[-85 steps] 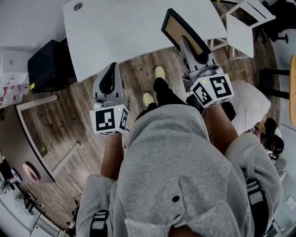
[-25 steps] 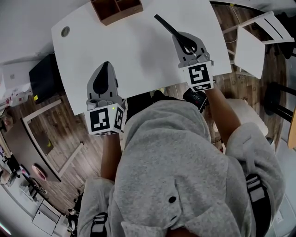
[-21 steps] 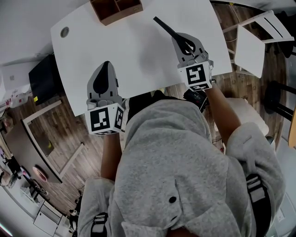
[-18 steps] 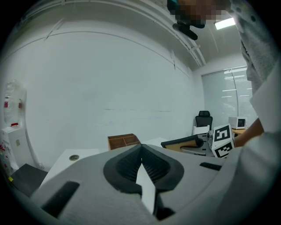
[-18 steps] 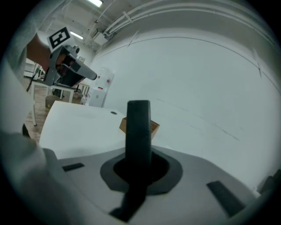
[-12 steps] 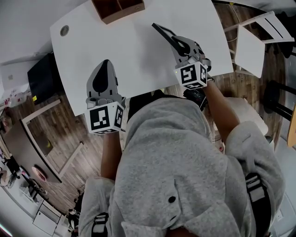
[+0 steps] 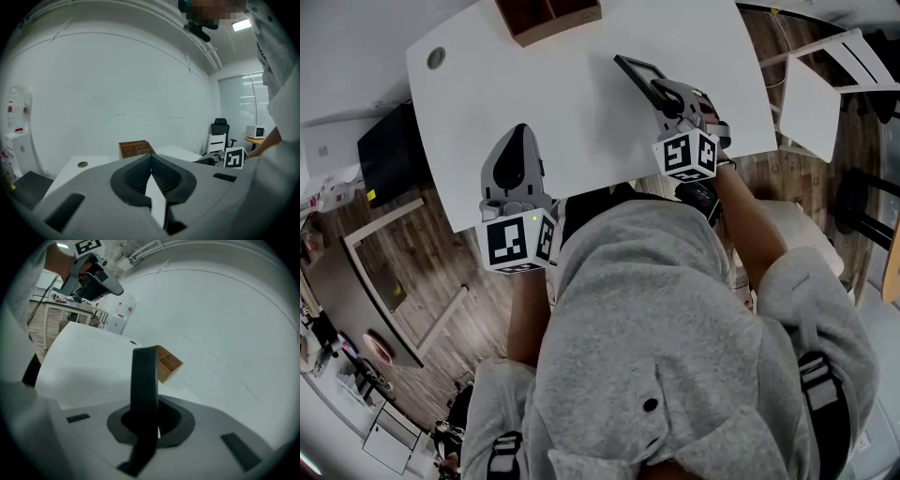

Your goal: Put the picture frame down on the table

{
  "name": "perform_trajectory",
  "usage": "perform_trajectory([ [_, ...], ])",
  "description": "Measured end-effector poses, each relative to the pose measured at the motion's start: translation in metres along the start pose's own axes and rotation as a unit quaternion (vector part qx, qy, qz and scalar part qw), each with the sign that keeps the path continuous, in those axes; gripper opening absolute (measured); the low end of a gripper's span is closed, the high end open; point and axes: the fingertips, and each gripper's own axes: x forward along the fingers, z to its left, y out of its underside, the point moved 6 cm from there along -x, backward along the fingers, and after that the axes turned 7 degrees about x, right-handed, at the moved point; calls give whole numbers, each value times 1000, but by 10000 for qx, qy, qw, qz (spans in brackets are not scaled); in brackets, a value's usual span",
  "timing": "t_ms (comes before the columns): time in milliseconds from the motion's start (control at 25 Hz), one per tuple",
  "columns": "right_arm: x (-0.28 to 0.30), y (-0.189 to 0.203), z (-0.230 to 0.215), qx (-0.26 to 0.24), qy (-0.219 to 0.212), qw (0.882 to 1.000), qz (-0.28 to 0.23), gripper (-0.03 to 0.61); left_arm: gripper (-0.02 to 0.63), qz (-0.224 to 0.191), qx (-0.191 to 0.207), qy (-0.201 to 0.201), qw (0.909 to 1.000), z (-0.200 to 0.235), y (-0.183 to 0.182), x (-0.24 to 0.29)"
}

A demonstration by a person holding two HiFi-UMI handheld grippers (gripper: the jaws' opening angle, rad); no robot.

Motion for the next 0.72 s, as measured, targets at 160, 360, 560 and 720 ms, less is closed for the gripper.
perform_trajectory([
  [160, 2, 1, 4, -188, -33, 9998, 45, 31, 20, 13, 1, -36, 10000, 1, 1, -4],
  [360, 3, 2, 7, -222, -119, 9997, 63, 32, 20, 28, -14, -83, 10000, 1, 4, -8],
  [560, 2, 3, 13, -348, -292, 9989, 61, 34, 20, 35, -23, -80, 10000, -3, 6, -10],
  [720, 2, 2, 18, -465, -459, 9978, 82, 34, 20, 25, -37, -78, 10000, -5, 7, -12],
])
